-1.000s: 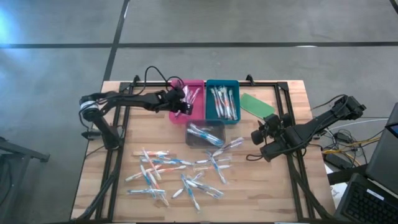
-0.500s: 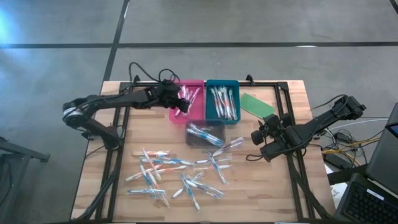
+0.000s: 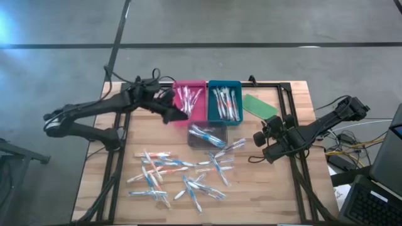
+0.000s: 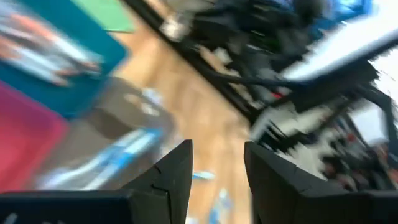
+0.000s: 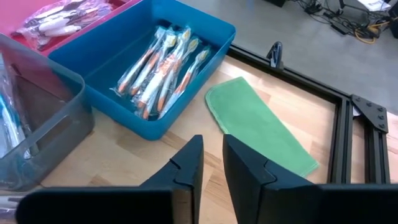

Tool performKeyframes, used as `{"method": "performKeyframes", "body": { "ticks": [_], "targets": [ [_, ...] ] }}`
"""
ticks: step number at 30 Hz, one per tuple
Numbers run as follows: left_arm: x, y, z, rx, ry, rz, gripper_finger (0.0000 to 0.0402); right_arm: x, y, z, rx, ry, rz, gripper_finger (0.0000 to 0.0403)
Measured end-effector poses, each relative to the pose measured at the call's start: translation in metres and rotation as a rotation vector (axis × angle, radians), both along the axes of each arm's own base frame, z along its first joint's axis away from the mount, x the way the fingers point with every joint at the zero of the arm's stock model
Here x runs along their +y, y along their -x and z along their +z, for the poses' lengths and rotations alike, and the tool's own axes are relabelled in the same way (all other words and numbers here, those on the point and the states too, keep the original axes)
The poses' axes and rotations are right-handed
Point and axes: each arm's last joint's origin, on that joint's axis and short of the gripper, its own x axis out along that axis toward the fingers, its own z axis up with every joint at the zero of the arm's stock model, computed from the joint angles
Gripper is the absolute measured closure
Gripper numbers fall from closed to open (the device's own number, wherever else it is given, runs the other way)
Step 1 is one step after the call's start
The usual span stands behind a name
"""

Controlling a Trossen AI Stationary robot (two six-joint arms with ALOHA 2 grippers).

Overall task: Pick & Place Toothbrushes
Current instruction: Put the blue toothbrush into the transparent gray bin

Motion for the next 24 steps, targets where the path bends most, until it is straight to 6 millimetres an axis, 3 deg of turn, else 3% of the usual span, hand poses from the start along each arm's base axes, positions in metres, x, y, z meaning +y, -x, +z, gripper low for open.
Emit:
{"method": "performKeyframes", "body": {
  "ticks": [12,18,24],
  "targets": [
    [-0.084,0.013,0.023,-0.127,-0.068,-0.363,0.0252,0.0,-0.001,0.0,-0.007,-0.004,0.0,0.0363],
    [-0.126,0.017,0.022,-0.158,-0.141,-0.523,0.0252,0.003,-0.007,0.0,-0.012,-0.006,0.05,0.0352],
    [-0.152,0.023,0.005,-0.153,-0.33,-0.497,0.0252,0.014,-0.028,0.004,-0.059,-0.015,0.221,0.0341]
  ]
}}
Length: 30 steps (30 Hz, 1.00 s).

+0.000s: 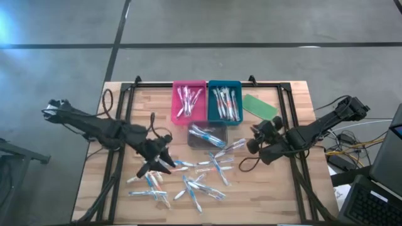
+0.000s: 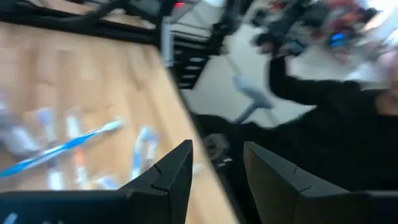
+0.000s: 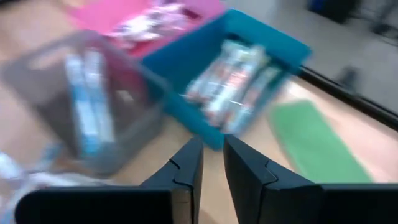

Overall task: Pick & Place Toothbrushes
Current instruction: Put the blue toothbrush into the transparent gray bin

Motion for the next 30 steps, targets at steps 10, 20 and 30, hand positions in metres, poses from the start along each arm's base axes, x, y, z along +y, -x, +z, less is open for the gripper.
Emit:
{"method": "performKeyframes", "body": {
  "ticks": [10,20,30],
  "targets": [
    [0.004,0.0,-0.033,-0.018,-0.328,0.352,0.0252,0.026,-0.045,0.026,-0.252,-0.035,0.359,0.0351],
    [0.021,0.002,-0.046,-0.04,-0.615,0.882,0.0252,0.049,-0.08,-0.003,-0.185,-0.057,0.459,0.0389],
    [0.022,0.002,-0.056,-0.022,-0.654,0.925,0.0252,0.081,-0.14,-0.036,-0.027,-0.002,0.469,0.0388]
  ]
}}
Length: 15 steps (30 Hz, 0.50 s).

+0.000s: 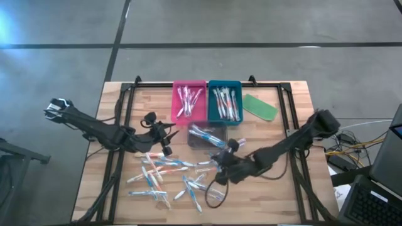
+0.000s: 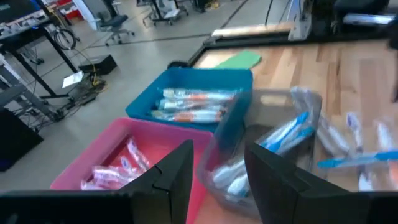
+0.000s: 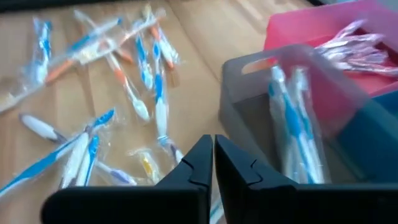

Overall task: Pick & Place Toothbrushes
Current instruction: Put the blue toothbrush into the transparent gray bin

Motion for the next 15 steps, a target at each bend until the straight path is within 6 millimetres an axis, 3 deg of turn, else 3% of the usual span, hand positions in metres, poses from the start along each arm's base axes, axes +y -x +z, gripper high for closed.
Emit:
{"method": "performKeyframes", "body": {
  "ticks": [7,10,15],
  "targets": [
    [0.0,0.001,-0.007,0.024,-0.011,-0.001,0.0252,0.009,-0.017,-0.01,0.198,-0.058,-0.187,0.0389],
    [0.001,0.002,-0.008,0.026,-0.01,0.0,0.0252,0.011,-0.018,-0.013,0.277,-0.07,-0.271,0.0375],
    [0.001,0.002,-0.008,0.031,-0.011,0.0,0.0252,0.019,-0.029,-0.027,0.344,-0.135,-0.268,0.0337]
  ]
}}
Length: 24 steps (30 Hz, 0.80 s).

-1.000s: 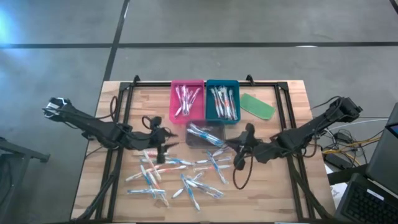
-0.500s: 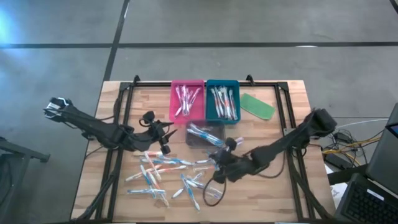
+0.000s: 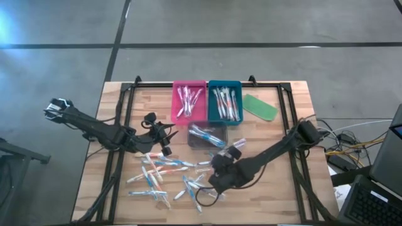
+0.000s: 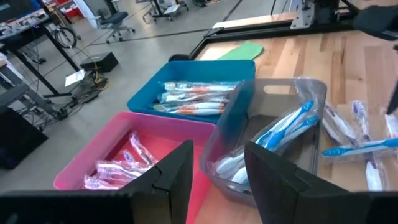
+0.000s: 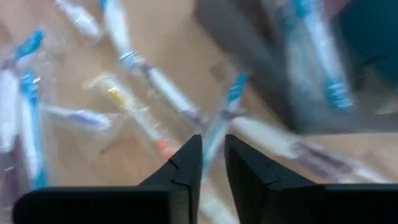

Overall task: Pick & Place Toothbrushes
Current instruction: Put the blue toothbrush into the transparent gray bin

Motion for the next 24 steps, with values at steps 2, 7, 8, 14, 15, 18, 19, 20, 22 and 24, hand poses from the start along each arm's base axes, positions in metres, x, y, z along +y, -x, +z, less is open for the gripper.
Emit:
{"method": "performKeyframes", "body": {
  "ticks": [2,7,8,14,15,18,19,20,22,24],
  "targets": [
    [0.0,0.001,-0.001,0.012,-0.004,0.0,0.0252,0.003,-0.004,-0.007,0.025,-0.032,0.007,0.032],
    [0.0,0.001,-0.001,0.015,-0.003,-0.001,0.0252,0.007,-0.011,-0.018,0.067,-0.071,0.014,0.0282],
    [0.0,0.001,-0.002,0.016,0.0,-0.006,0.0252,0.008,-0.011,-0.018,0.069,-0.083,0.017,0.0276],
    [0.0,0.001,-0.002,0.013,0.007,-0.008,0.0252,0.008,-0.01,-0.02,0.076,-0.109,-0.004,0.0249],
    [0.0,0.001,-0.002,0.012,0.008,-0.008,0.0252,0.008,-0.01,-0.02,0.075,-0.107,-0.004,0.0246],
    [0.0,0.001,-0.002,0.009,0.014,-0.006,0.0252,0.007,-0.011,-0.021,0.069,-0.11,-0.018,0.024],
    [0.0,0.001,-0.002,0.009,0.015,-0.006,0.0252,0.006,-0.011,-0.022,0.071,-0.111,-0.024,0.0239],
    [0.0,0.001,-0.002,0.009,0.014,-0.006,0.0252,0.006,-0.011,-0.025,0.076,-0.108,-0.027,0.0238],
    [0.0,0.001,-0.002,0.009,0.014,-0.006,0.0252,0.005,-0.012,-0.03,0.089,-0.101,-0.03,0.0235],
    [0.0,0.001,-0.002,0.009,0.014,-0.006,0.0252,0.005,-0.012,-0.035,0.1,-0.095,-0.032,0.0234]
  ]
}}
